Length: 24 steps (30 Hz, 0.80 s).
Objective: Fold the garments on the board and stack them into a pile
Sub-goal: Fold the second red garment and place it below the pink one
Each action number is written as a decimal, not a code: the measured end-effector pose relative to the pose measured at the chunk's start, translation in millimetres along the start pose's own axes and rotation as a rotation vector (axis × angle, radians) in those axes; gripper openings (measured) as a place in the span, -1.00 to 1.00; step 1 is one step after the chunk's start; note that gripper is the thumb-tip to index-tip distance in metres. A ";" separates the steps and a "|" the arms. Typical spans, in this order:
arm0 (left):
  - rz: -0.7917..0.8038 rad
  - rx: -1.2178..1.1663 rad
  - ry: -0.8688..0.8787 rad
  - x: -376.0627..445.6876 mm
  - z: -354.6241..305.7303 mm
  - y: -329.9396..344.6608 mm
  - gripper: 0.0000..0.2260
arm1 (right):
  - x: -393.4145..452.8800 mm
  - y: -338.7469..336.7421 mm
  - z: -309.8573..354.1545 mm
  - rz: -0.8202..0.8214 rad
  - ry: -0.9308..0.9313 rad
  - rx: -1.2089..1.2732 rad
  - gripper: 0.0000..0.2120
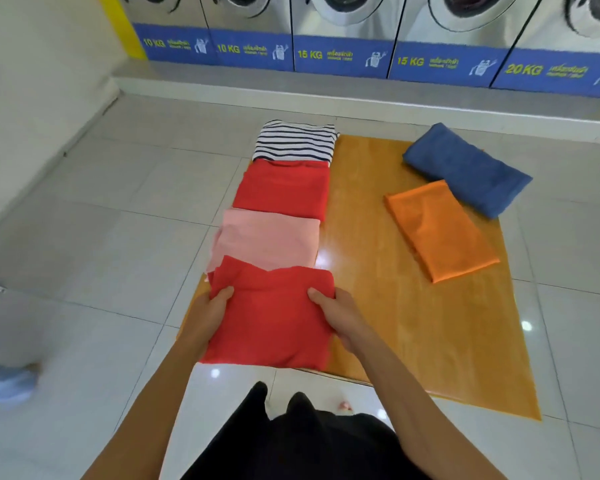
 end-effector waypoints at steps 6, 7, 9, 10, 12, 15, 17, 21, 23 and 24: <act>0.033 0.144 -0.062 37.4 26.4 -38.9 -0.61 | 8.5 43.0 -2.9 -0.100 0.013 -0.198 -0.68; 0.044 0.165 -0.073 41.8 30.7 -40.4 -0.61 | 7.7 46.4 -3.9 -0.113 0.004 -0.239 -0.66; 0.061 0.194 -0.084 48.8 38.3 -43.6 -0.62 | 4.3 53.4 -6.0 -0.113 -0.004 -0.302 -0.64; 0.066 0.215 -0.080 51.1 41.2 -45.6 -0.62 | 2.2 55.7 -8.2 -0.107 0.004 -0.317 -0.63; 0.073 0.263 -0.081 53.1 48.1 -53.0 -0.63 | -1.3 61.2 -13.1 -0.094 0.037 -0.321 -0.62; 0.061 0.298 -0.064 53.5 56.6 -60.1 -0.69 | 1.0 65.3 -21.0 -0.112 0.087 -0.372 -0.67; 0.035 0.349 0.015 52.8 44.5 -59.2 -0.73 | 4.7 57.8 -19.3 -0.220 0.097 -0.391 -0.60; 0.018 0.456 0.187 64.3 12.7 -51.1 -0.76 | 9.9 43.9 -2.1 -0.399 0.033 -0.430 -0.48; 0.013 0.423 0.164 74.2 11.6 -50.5 -0.78 | 11.9 44.4 2.2 -0.421 0.016 -0.444 -0.50; -0.002 0.393 0.136 78.1 13.6 -51.3 -0.78 | 12.7 44.8 4.0 -0.431 0.009 -0.448 -0.50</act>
Point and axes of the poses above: each hand's wrist, its own x-axis towards the middle knuckle, its own y-axis out of the palm, z = x × y, the point moved 10 cm from there along x, towards the middle knuckle, and after that the axes turned 6 degrees about -x, right-handed, at the moved point
